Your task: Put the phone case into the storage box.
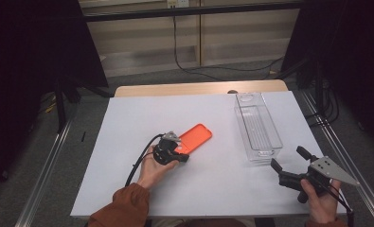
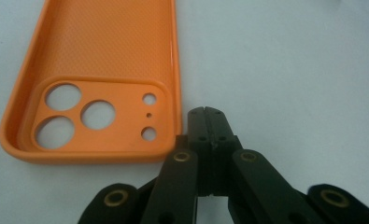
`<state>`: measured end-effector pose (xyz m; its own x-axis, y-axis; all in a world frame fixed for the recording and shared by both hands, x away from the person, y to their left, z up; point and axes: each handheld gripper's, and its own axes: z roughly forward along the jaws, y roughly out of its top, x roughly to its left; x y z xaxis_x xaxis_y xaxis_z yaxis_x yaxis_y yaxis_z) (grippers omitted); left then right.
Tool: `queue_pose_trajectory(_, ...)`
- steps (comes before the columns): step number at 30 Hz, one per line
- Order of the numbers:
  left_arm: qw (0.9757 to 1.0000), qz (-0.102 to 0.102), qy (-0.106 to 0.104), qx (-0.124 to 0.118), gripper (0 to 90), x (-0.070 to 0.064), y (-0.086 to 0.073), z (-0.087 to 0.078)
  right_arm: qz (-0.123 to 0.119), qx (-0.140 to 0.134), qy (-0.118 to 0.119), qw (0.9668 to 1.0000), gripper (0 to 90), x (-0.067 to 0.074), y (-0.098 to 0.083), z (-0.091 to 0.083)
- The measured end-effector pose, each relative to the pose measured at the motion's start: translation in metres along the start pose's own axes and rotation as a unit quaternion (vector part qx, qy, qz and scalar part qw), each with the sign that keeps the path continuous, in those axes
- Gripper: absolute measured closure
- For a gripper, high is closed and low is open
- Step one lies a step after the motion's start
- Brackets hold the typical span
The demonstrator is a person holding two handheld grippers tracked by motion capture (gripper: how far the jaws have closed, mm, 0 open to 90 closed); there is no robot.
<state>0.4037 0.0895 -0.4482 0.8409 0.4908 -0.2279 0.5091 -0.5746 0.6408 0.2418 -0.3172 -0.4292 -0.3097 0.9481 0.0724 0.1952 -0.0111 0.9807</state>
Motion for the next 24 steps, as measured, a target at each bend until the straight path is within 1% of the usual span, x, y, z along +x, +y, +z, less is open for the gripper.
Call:
queue_pose_trajectory(7,1.0,0.0,0.006,0.003,90.0,0.003,-0.0015,-0.0034,0.0,0.001,0.0,1.0,0.0,0.0002,0.0,-0.0003)
queue_pose_trajectory(10,1.0,-0.005,0.008,0.001,90.0,0.0042,-0.0021,-0.0041,-0.002,0.001,0.001,1.0,0.0,0.0002,0.0,-0.0003)
queue_pose_trajectory(16,1.0,-0.004,0.009,0.002,90.0,0.0052,-0.0022,-0.0048,0.0,0.001,0.0,1.0,0.0,0.0002,0.0,-0.0004)
queue_pose_trajectory(24,0.9999,-0.008,0.011,0.004,90.0,0.0072,-0.0031,-0.0067,-0.001,0.0,0.0,1.0,0.0,0.0002,0.0001,-0.0008)
